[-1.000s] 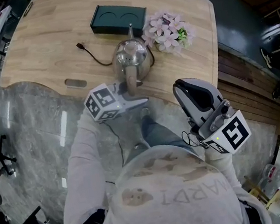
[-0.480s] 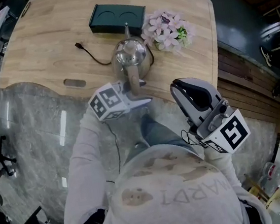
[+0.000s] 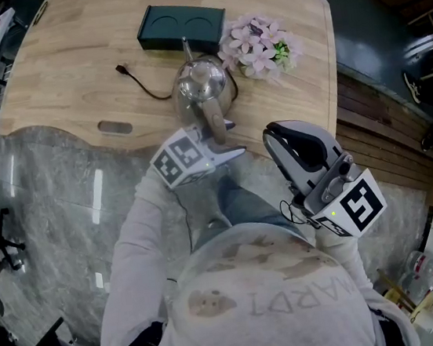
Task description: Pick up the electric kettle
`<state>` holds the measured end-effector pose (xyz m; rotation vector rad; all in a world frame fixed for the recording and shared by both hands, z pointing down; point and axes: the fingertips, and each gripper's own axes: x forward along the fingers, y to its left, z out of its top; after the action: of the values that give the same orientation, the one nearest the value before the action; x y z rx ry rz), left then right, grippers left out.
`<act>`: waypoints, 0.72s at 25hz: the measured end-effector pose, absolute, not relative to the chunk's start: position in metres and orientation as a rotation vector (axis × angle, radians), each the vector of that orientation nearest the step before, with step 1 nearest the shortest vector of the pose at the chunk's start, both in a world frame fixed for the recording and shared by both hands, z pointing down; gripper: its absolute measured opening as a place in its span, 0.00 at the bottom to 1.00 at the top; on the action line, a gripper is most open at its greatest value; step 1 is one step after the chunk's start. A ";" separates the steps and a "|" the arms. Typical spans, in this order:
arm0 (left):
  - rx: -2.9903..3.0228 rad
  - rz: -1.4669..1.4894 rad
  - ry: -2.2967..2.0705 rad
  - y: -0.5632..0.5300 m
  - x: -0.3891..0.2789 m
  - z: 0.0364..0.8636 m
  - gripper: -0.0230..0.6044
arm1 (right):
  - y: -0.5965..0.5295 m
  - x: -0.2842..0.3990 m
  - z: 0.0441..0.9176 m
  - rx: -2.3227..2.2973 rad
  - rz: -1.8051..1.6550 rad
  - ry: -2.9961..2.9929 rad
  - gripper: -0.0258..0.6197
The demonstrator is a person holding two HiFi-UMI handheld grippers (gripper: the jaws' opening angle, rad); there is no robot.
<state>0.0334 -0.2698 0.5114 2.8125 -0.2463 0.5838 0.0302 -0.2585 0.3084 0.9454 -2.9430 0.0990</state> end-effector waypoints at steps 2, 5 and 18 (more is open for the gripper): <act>2.806 0.574 -0.273 -0.272 0.038 0.511 0.43 | -0.259 0.032 0.308 0.950 0.100 -2.944 0.09; 2.792 0.560 -0.325 -0.275 0.044 0.513 0.42 | -0.259 0.035 0.308 0.958 0.098 -2.944 0.09; 2.727 0.529 -0.761 -0.308 0.058 0.516 0.24 | -0.259 0.042 0.311 0.964 0.102 -2.933 0.09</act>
<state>0.0576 -0.3080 0.5163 2.7275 -0.7608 0.5287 0.0416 -0.2586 0.3114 0.9641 -2.9333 0.1025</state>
